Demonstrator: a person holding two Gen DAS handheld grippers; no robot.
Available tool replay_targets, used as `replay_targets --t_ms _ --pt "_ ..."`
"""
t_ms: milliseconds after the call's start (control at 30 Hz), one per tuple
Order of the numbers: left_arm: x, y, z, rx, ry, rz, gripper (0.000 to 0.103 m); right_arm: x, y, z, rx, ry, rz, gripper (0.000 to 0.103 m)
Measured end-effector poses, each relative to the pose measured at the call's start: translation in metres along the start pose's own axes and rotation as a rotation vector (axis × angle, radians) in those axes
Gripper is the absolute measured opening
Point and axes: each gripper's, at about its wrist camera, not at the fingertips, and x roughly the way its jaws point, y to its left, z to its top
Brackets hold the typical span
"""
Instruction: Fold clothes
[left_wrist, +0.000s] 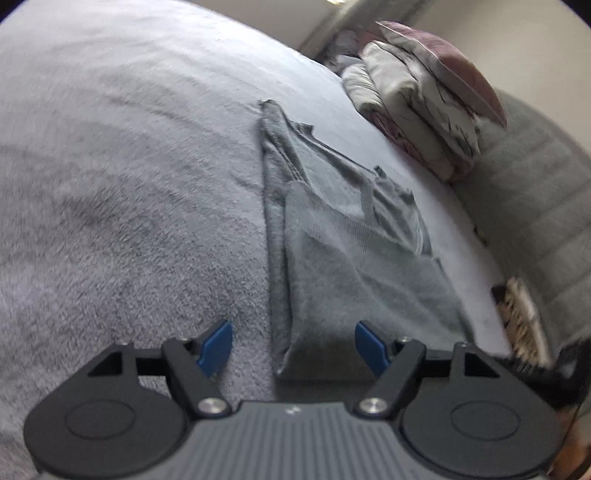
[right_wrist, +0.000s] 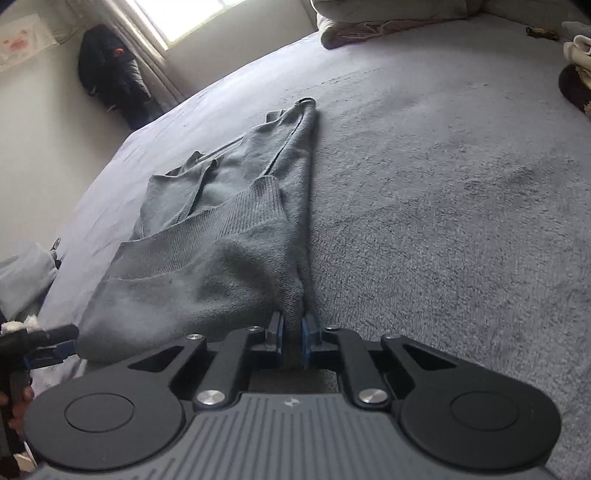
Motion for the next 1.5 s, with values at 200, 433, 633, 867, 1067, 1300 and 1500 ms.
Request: replay_targets --t_ms 200,433,633,867,1067,1300,1500 --pt "-0.005 0.010 0.007 -0.063 0.059 -0.074 0.082 -0.012 -0.012 0.009 0.117 0.033 0.031 0.041" --pt "0.007 0.030 0.011 -0.240 0.115 -0.224 0.083 -0.002 -0.032 0.007 0.270 0.109 0.115 0.041" --pt "0.022 0.043 0.011 -0.338 0.117 -0.346 0.083 0.009 -0.049 0.005 0.414 0.127 0.229 0.041" --pt "0.028 0.029 0.009 -0.281 0.100 -0.364 0.083 0.015 -0.046 0.007 0.442 0.127 0.274 0.041" --pt "0.035 0.021 0.012 -0.264 0.099 -0.348 0.072 0.015 -0.038 0.007 0.415 0.121 0.266 0.041" --pt "0.045 0.026 0.012 -0.316 0.113 -0.312 0.029 0.016 -0.036 0.007 0.383 0.112 0.259 0.040" --pt "0.048 0.026 0.009 -0.332 0.109 -0.292 0.019 0.019 -0.031 0.007 0.344 0.105 0.223 0.023"
